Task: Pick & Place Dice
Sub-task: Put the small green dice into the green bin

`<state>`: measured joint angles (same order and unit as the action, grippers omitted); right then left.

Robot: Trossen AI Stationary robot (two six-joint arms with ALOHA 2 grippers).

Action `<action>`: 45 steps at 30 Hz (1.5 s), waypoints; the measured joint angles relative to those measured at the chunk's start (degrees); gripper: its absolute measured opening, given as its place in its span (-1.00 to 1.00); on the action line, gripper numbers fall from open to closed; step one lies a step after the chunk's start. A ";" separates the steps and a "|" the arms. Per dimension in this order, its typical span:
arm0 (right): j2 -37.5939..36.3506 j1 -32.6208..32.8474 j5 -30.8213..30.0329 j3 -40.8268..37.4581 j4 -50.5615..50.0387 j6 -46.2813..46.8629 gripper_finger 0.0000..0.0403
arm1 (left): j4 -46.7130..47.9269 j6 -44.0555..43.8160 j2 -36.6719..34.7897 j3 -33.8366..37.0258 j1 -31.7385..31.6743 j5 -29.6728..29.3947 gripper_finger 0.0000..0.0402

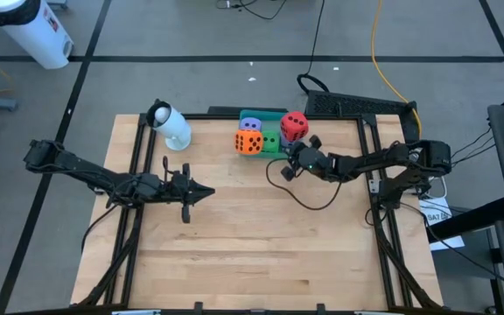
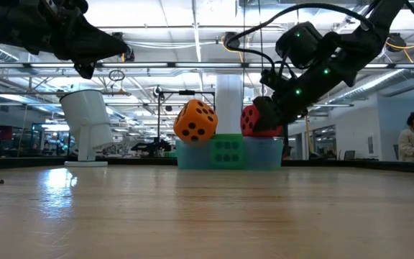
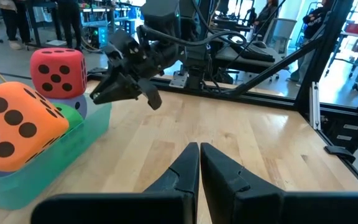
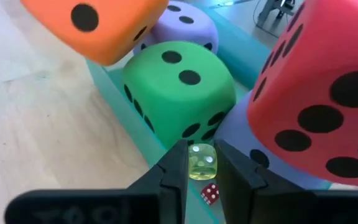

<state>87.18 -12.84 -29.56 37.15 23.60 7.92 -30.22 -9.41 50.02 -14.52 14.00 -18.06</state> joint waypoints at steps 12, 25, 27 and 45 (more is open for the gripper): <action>0.00 -0.27 -0.59 0.00 -1.69 3.78 -0.32 | -0.04 -1.26 0.00 0.00 0.00 -0.02 -0.88; 0.02 -0.62 -0.48 0.00 -1.64 0.38 0.06 | -0.04 -1.29 0.00 0.00 0.00 -0.02 -0.88; 0.02 0.22 -0.41 0.00 -1.27 -3.87 0.06 | -0.04 -1.31 0.00 0.00 0.00 -0.02 -0.88; 0.00 6.37 -8.21 0.00 8.03 -25.69 0.01 | -4.65 -9.21 5.49 -1.31 -1.06 1.43 -0.88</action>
<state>87.18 -6.47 -37.78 37.15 31.63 -17.77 -34.87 -18.62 55.51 -15.83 12.94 -16.64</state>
